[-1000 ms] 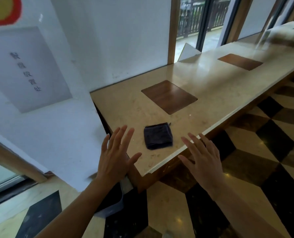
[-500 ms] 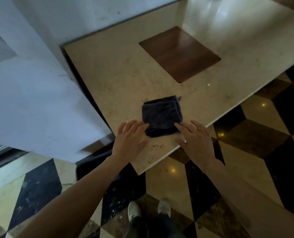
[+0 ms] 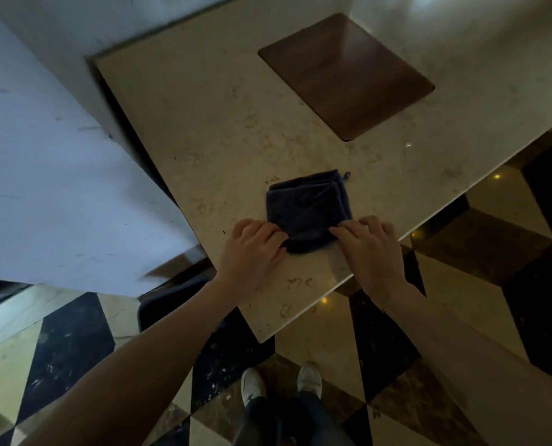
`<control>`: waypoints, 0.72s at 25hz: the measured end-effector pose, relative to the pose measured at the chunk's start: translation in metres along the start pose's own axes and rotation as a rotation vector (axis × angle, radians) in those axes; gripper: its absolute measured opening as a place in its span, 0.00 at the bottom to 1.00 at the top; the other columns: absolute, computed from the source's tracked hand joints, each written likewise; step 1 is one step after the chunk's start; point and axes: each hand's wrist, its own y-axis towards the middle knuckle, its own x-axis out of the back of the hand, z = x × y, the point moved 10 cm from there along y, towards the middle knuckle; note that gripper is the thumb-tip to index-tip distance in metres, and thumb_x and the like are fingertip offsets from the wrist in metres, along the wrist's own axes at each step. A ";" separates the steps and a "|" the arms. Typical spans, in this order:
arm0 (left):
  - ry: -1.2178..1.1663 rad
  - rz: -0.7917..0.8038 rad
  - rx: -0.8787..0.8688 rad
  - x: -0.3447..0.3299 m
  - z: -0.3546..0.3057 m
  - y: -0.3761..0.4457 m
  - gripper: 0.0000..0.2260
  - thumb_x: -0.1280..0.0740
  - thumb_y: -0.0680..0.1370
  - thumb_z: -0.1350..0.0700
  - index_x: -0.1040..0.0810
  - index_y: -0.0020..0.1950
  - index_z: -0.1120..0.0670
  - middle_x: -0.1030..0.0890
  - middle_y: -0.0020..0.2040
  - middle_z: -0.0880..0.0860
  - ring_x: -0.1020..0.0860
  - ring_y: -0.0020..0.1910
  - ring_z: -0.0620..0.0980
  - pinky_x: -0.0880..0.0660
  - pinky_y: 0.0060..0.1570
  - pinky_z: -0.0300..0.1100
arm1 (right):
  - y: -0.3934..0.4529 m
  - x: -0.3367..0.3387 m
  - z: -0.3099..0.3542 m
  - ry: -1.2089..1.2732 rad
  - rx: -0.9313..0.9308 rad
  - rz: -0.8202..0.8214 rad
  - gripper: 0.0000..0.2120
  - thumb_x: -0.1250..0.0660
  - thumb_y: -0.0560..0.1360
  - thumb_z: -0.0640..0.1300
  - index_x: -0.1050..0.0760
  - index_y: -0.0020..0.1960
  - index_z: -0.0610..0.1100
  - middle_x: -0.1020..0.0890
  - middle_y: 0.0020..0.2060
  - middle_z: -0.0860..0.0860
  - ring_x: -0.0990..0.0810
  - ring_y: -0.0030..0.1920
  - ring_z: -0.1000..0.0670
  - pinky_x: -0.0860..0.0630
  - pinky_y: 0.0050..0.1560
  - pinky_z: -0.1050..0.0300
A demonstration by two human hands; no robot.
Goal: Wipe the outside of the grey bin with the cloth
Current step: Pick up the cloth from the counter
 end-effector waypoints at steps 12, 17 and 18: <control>-0.576 -0.391 0.274 0.158 0.018 0.015 0.08 0.38 0.79 0.59 0.25 0.57 0.54 0.23 0.52 0.51 0.24 0.49 0.45 0.25 0.49 0.39 | 0.032 0.151 0.009 0.517 -0.105 -0.272 0.08 0.36 0.79 0.40 0.23 0.57 0.40 0.20 0.52 0.44 0.19 0.46 0.43 0.22 0.47 0.47; -0.669 -0.538 0.408 0.257 0.023 -0.032 0.10 0.37 0.79 0.63 0.24 0.57 0.52 0.21 0.53 0.51 0.20 0.50 0.46 0.27 0.48 0.28 | 0.033 0.242 0.058 0.611 0.106 -0.387 0.08 0.35 0.80 0.39 0.22 0.58 0.43 0.21 0.53 0.47 0.23 0.46 0.52 0.27 0.44 0.63; -0.656 -0.561 0.418 0.274 0.024 -0.043 0.10 0.36 0.78 0.63 0.23 0.57 0.52 0.21 0.53 0.51 0.19 0.49 0.46 0.28 0.47 0.27 | 0.033 0.256 0.069 0.601 0.150 -0.411 0.09 0.35 0.79 0.39 0.21 0.58 0.43 0.20 0.53 0.47 0.21 0.45 0.50 0.25 0.44 0.59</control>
